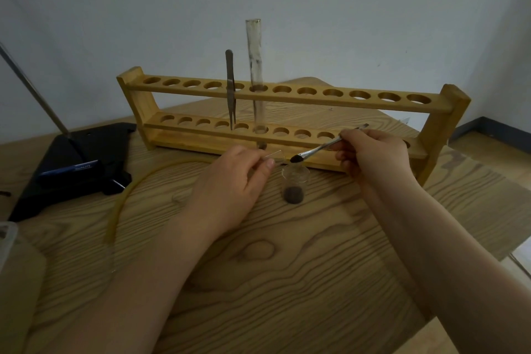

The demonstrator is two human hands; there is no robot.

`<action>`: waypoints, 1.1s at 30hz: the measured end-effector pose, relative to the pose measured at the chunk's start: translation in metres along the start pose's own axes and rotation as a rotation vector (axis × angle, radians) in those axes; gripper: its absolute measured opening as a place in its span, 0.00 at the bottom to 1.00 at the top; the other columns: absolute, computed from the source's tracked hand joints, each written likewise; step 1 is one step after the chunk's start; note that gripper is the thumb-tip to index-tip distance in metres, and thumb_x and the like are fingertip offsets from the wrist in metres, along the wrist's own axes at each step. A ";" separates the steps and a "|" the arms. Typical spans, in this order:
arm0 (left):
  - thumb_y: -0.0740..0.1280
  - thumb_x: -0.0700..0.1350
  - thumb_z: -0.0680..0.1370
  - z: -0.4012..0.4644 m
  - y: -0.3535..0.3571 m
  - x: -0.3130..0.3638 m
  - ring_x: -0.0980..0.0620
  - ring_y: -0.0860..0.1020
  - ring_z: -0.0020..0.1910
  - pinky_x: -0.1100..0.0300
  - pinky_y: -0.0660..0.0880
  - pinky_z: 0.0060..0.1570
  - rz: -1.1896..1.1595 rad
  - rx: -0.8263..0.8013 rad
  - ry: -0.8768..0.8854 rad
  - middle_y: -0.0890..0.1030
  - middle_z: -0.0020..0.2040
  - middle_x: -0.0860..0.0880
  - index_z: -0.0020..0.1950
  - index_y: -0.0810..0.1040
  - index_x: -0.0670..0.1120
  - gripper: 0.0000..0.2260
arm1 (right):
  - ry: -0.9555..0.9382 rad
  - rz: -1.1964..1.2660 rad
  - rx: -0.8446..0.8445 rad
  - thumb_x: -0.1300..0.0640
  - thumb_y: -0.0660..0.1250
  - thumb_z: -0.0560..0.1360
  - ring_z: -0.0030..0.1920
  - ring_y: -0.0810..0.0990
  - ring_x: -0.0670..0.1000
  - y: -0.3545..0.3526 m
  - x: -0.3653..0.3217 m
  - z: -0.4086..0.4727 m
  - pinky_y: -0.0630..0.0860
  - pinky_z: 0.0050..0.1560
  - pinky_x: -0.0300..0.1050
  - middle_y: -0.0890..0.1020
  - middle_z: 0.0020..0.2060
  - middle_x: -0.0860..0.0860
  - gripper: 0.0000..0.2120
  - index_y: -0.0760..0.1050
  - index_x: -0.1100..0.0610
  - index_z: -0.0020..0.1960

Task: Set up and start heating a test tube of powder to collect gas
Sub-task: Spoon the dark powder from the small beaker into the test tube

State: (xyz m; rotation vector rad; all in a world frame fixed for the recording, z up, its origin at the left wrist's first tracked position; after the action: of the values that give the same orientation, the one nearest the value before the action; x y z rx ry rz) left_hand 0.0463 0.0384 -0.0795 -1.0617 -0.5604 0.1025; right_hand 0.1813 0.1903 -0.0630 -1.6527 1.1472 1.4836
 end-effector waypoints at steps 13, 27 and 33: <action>0.50 0.59 0.78 0.001 0.001 0.002 0.63 0.70 0.43 0.68 0.67 0.40 0.024 0.002 -0.004 0.72 0.48 0.57 0.61 0.74 0.54 0.20 | -0.058 -0.049 -0.009 0.58 0.65 0.77 0.31 0.78 0.45 0.013 -0.002 -0.005 0.78 0.38 0.39 0.82 0.33 0.51 0.07 0.78 0.57 0.41; 0.54 0.55 0.80 0.000 -0.005 0.007 0.62 0.70 0.45 0.66 0.69 0.43 -0.038 0.030 -0.031 0.71 0.50 0.58 0.64 0.71 0.54 0.15 | -0.313 -0.210 -0.020 0.55 0.65 0.77 0.29 0.79 0.40 0.032 -0.014 -0.015 0.76 0.32 0.32 0.82 0.33 0.48 0.06 0.79 0.54 0.43; 0.58 0.52 0.80 0.001 -0.011 0.004 0.66 0.69 0.46 0.72 0.65 0.42 -0.105 0.074 -0.065 0.69 0.50 0.60 0.59 0.70 0.56 0.09 | -0.475 -0.254 -0.074 0.55 0.66 0.77 0.31 0.81 0.41 0.045 -0.025 -0.019 0.75 0.32 0.30 0.83 0.33 0.49 0.06 0.79 0.56 0.44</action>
State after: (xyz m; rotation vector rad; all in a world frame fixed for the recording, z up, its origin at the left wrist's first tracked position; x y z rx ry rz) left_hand 0.0467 0.0354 -0.0686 -0.9574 -0.6649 0.0650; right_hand 0.1497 0.1588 -0.0314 -1.3286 0.6083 1.6438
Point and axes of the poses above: each hand's wrist, its own z-axis towards the middle knuckle, its own y-axis out of the palm, x = y × z, the point moved 4 cm from there along z, towards the middle knuckle
